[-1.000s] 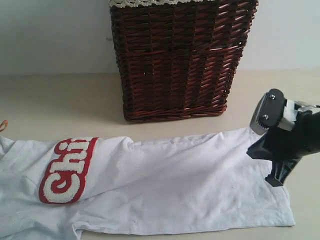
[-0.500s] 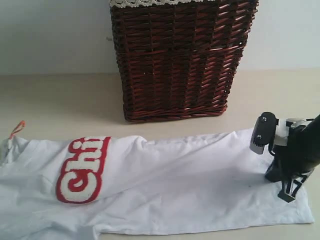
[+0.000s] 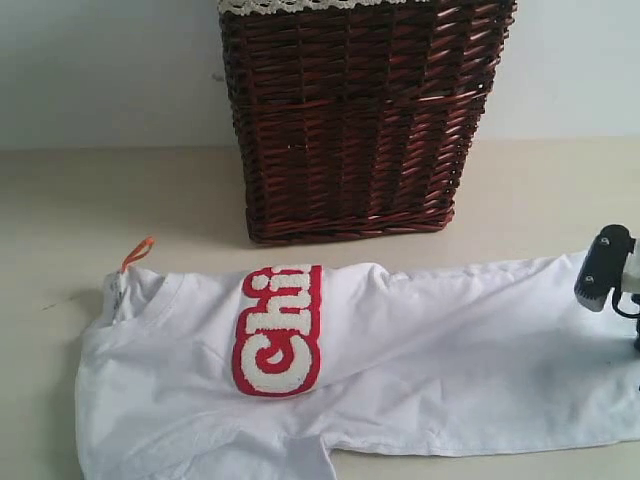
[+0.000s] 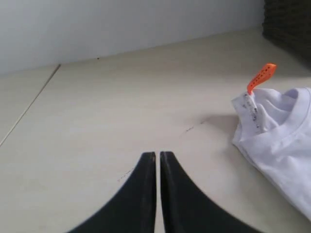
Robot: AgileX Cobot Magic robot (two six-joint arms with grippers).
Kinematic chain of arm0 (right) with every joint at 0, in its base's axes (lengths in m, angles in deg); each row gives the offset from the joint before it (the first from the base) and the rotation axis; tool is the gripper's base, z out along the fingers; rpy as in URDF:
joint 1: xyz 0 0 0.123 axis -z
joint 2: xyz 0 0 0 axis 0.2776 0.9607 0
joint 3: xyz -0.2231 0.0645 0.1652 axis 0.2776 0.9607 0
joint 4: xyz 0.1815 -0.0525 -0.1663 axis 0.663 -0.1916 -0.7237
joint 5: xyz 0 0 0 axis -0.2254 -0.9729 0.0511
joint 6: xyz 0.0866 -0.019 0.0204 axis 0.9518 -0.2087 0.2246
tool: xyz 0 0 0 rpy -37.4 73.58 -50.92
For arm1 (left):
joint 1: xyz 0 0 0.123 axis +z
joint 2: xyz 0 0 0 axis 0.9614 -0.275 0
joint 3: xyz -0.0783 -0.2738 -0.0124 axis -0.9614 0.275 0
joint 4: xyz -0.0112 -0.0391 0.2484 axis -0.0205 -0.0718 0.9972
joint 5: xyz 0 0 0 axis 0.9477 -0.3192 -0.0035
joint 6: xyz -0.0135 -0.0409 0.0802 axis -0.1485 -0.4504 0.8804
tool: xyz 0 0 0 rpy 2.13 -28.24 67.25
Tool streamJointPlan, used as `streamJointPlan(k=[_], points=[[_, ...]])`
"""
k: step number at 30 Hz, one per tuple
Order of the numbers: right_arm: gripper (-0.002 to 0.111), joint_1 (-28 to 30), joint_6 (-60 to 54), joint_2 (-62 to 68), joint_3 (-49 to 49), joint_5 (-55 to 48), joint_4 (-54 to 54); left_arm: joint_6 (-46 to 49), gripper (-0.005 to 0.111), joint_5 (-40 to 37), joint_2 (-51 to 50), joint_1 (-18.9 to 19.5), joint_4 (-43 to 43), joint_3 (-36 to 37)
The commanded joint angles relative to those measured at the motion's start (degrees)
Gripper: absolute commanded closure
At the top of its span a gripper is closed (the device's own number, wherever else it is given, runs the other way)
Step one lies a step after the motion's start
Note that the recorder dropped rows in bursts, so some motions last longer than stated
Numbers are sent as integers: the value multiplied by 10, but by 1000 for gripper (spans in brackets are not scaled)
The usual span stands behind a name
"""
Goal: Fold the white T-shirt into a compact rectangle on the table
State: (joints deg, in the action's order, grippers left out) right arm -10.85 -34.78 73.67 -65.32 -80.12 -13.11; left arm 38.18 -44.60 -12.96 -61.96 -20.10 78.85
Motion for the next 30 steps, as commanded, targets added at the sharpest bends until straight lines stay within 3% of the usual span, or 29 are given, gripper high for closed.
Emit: streamJointPlan(k=[1,6,8,13,19,23,30], points=[[104,4,-139,-83,5,-9,151,1,101,2,4,1,-4,2],[87,4,-348,-141,5,-31,344,1,101,2,4,1,-4,2],[83,1,-412,-142,5,-53,468,1,101,2,4,1,-4,2],[91,1,-542,-162,6,-155,783,1,101,2,4,1,-4,2],[106,1,-693,-297,6,-76,1173,1,101,2,4,1,-4,2],[101,1,-720,-361,2,-41,1173,1,101,2,4,1,-4,2],[89,1,-618,-496,35,85,1173,1,101,2,4,1,-4,2]])
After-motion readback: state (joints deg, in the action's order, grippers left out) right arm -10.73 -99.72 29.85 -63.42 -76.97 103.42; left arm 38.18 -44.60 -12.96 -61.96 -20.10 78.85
